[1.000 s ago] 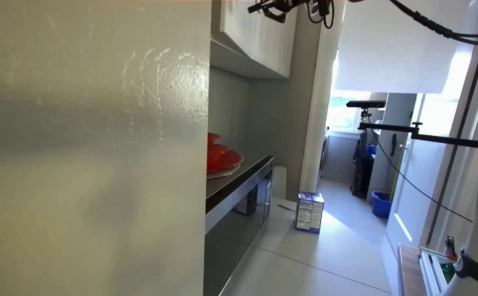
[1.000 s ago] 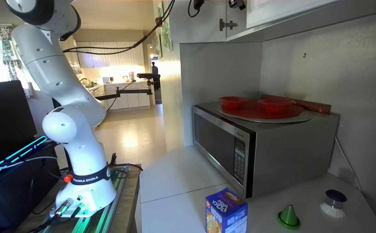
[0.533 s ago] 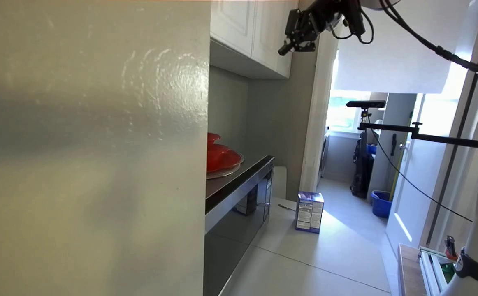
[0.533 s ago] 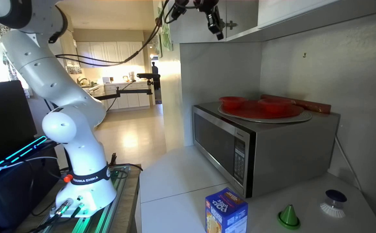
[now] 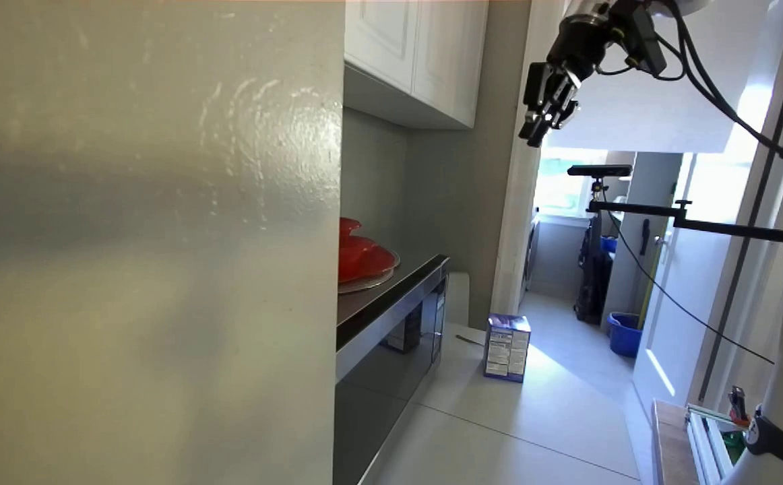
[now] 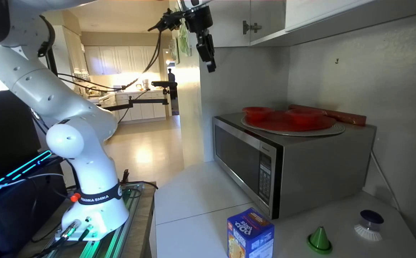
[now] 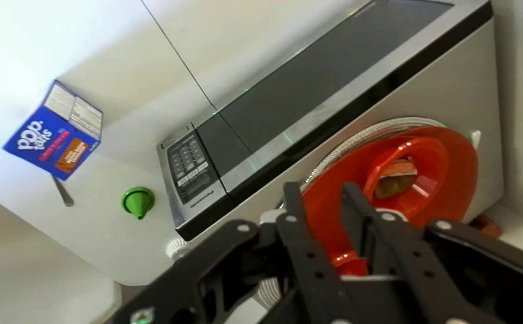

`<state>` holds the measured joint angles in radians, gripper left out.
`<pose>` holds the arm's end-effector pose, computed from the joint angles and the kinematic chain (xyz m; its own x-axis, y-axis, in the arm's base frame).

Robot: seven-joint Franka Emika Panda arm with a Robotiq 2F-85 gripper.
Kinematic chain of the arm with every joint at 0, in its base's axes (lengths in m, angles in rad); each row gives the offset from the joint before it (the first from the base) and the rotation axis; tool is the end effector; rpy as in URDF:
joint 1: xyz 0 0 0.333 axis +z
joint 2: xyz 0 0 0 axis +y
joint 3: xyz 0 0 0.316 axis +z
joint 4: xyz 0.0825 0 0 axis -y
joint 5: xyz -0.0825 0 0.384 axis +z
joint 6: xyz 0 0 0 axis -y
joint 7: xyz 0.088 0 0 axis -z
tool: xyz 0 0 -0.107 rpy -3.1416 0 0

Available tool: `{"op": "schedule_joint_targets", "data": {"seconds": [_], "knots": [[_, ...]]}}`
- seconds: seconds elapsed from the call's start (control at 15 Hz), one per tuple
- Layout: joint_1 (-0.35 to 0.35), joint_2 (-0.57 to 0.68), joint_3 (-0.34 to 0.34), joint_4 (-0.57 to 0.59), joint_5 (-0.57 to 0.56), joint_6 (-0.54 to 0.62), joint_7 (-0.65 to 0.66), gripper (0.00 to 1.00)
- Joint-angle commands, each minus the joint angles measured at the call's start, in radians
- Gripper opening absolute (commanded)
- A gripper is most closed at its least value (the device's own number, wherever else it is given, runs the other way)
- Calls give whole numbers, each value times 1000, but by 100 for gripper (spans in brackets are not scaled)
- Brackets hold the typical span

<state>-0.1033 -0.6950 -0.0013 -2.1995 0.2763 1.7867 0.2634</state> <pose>0.3533 -0.0138 0.6613 0.8955 -0.4025 0.1899 -0.3266 -0.8842 -0.3340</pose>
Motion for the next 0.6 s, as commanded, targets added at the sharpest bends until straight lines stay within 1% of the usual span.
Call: {"op": "schedule_joint_targets", "data": {"seconds": [0.0, 0.33, 0.4, 0.53], "knots": [[-21, -113, 26, -94, -106, -21, -9, 61], [-16, -194, 22, -117, -208, -105, -45, 96], [-15, -205, 22, -115, -228, -124, -56, 99], [-11, -221, 26, -108, -272, -165, -81, 100]]}}
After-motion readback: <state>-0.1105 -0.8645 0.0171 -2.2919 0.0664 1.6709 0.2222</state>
